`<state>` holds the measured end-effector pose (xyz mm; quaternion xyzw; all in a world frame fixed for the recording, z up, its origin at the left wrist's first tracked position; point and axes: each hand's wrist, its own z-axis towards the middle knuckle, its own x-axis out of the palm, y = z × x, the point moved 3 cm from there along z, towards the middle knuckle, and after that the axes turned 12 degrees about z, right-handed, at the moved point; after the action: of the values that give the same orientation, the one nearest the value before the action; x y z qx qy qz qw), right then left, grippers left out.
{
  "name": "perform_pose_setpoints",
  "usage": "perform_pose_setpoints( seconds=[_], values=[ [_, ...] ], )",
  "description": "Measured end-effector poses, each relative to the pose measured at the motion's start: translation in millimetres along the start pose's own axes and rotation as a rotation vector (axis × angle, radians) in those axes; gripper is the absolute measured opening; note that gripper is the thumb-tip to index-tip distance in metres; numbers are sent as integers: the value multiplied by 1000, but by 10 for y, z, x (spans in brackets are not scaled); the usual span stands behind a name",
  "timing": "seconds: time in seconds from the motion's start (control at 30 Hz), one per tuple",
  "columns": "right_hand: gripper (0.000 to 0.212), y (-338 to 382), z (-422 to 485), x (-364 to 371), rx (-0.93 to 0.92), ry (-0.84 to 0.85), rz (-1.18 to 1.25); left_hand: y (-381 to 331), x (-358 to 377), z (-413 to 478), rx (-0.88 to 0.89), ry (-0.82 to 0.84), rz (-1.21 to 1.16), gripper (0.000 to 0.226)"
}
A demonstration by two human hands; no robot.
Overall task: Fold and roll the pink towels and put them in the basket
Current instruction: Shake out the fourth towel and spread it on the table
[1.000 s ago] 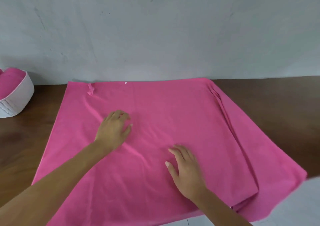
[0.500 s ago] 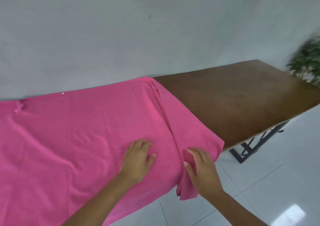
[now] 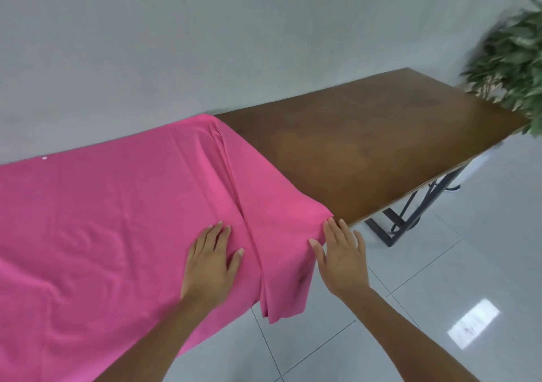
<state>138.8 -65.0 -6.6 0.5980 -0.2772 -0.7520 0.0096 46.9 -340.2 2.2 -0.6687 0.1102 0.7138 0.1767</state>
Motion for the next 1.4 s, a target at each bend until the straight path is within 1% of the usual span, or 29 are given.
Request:
perform_pose_setpoints(
  seconds=[0.1, 0.23, 0.4, 0.6, 0.67, 0.7, 0.8, 0.87, 0.97, 1.03, 1.13, 1.23, 1.4],
  values=[
    [73, -112, 164, -69, -20, 25, -25, 6, 2, -9, -7, 7, 0, 75],
    [67, -247, 413, -147, -17, 5, -103, 17, 27, 3, -15, -7, -11, 73],
    [74, -352, 804, -277, 105, 71, -152, 29, 34, 8, -4, -1, 5, 73],
    [68, -358, 1170, -375, 237, 191, -228, 12, 13, 4, 8, 9, 24, 74],
    [69, -327, 1186, -338, 288, 210, -176, 7, 5, 9, 11, 10, 26, 73],
    [70, -282, 1151, -315, 317, 181, -101, -1, 4, 6, 12, 9, 25, 72],
    [73, -58, 848, -245, 392, -39, 185, -13, -2, -4, 16, 2, 43, 69],
    [76, 112, 539, -160, 399, -127, 253, -1, 4, 7, 26, -8, 38, 68],
    [83, 169, 195, 2, 408, -97, 274, 3, 38, 8, 35, -9, 40, 69],
    [85, 88, 131, 69, 378, -74, 233, 4, 50, 7, 38, -3, 41, 70],
    [87, -93, 178, 51, 305, -89, 160, 9, 47, 3, 41, 1, 38, 71],
    [90, -347, 322, -18, 277, -93, 150, 4, 28, -1, 34, -12, 29, 69],
    [93, -814, 750, -186, 222, -31, 59, 4, 37, 0, 36, -34, 32, 67]
  ],
)
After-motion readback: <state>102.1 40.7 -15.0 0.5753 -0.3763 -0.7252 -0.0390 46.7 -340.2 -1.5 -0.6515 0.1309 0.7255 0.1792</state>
